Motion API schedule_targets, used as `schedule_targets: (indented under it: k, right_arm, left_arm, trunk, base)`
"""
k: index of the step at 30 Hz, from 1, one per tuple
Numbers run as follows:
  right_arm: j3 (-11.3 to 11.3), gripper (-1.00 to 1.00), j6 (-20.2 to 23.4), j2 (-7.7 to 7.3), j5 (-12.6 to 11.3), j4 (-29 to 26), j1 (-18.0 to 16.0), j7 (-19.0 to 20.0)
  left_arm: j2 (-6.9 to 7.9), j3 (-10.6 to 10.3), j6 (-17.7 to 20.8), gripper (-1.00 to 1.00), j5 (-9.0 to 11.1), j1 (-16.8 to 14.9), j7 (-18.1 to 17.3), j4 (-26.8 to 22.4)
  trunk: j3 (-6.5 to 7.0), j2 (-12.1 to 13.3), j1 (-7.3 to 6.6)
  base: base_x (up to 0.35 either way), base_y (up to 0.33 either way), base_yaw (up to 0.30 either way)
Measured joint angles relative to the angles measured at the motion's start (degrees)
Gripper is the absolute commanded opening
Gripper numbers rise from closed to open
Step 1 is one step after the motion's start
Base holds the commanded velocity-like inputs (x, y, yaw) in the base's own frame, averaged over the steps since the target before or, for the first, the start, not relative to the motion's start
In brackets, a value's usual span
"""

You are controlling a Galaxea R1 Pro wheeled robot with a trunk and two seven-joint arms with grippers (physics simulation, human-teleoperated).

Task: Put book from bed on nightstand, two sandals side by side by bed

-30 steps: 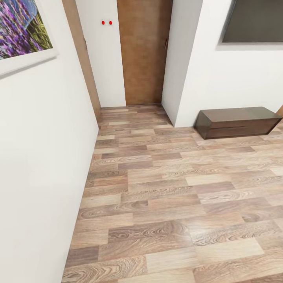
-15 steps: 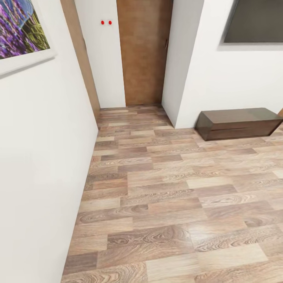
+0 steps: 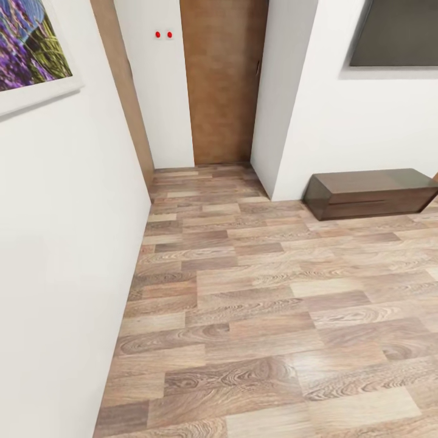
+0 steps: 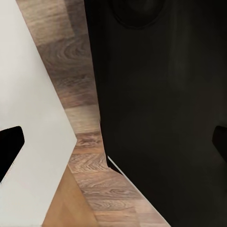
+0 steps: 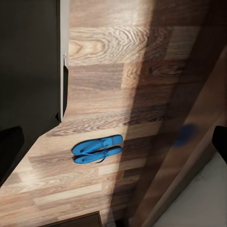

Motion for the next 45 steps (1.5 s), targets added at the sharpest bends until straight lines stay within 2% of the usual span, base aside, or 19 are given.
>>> schedule_targets:
  k: [45]
  right_arm:
    - [0.0, 1.0, 0.0, 0.0, 0.0, 0.0, 0.0, 0.0]
  left_arm:
    - [0.04, 0.0, 0.1, 1.0, 0.0, 0.0, 0.0, 0.0]
  trunk:
    - [0.0, 0.0, 0.0]
  base:
    - [0.125, 0.0, 0.0]
